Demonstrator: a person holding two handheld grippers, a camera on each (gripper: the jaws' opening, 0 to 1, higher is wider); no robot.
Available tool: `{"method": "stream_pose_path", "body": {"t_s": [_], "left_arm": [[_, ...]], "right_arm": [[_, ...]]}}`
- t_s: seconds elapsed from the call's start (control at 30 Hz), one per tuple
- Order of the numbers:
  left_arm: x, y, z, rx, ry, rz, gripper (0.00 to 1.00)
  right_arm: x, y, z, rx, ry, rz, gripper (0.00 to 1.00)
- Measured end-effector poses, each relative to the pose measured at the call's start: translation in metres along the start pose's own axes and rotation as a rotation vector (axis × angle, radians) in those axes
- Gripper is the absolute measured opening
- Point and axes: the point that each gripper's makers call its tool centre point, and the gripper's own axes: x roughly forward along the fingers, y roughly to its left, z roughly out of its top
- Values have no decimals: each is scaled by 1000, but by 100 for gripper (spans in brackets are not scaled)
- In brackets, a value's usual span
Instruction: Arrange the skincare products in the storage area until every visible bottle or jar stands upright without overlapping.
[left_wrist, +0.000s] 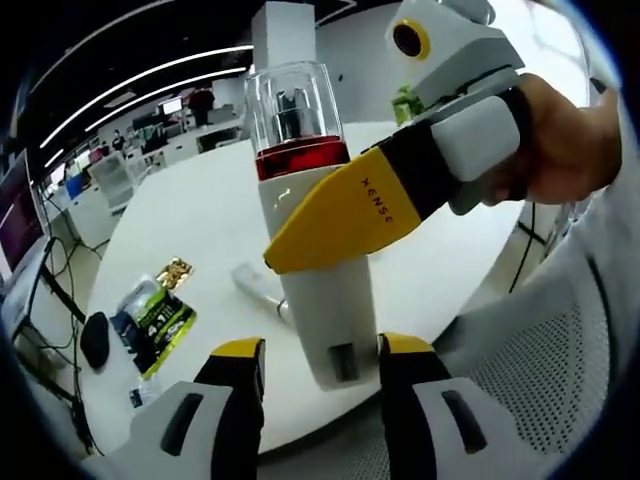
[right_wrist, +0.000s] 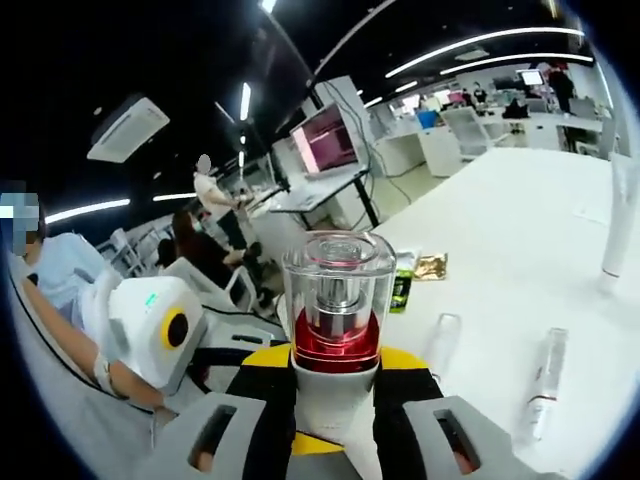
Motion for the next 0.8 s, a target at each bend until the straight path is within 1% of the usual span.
{"method": "stream_pose_path", "body": {"t_s": [0.13, 0.27, 0.43, 0.5, 0.57, 0.6, 0.67, 0.7, 0.73, 0.77, 0.8], "left_arm": [[0, -1, 1, -3, -3, -10, 41], [1, -3, -4, -5, 27, -36, 40], [-3, 2, -2, -35, 37, -53, 43], [-7, 7, -6, -30, 52, -49, 42], [-11, 13, -13, -25, 74, -35, 42], [-13, 18, -19, -13, 98, -21, 42], [-16, 24, -25, -10, 100, 10, 38], [-18, 28, -29, -26, 94, 34, 37], [-18, 29, -30, -30, 94, 42, 36], [-20, 33, -39, -13, 140, 78, 36], [-18, 33, -38, 29, 142, 81, 35]], "right_arm": [[-8, -6, 6, 1, -23, -17, 22], [-17, -14, 13, -9, -48, -38, 22], [-32, -27, 22, -20, -73, -65, 22], [-38, -33, 26, -29, -78, -75, 22], [-45, -41, 31, -33, -89, -85, 22], [-47, -45, 33, -28, -97, -89, 22], [-54, -53, 40, -14, -113, -103, 22], [-57, -57, 42, -9, -120, -110, 22], [-60, -63, 46, -4, -130, -123, 22], [-63, -69, 49, -2, -140, -137, 22], [-65, -73, 51, 1, -145, -146, 22]]}}
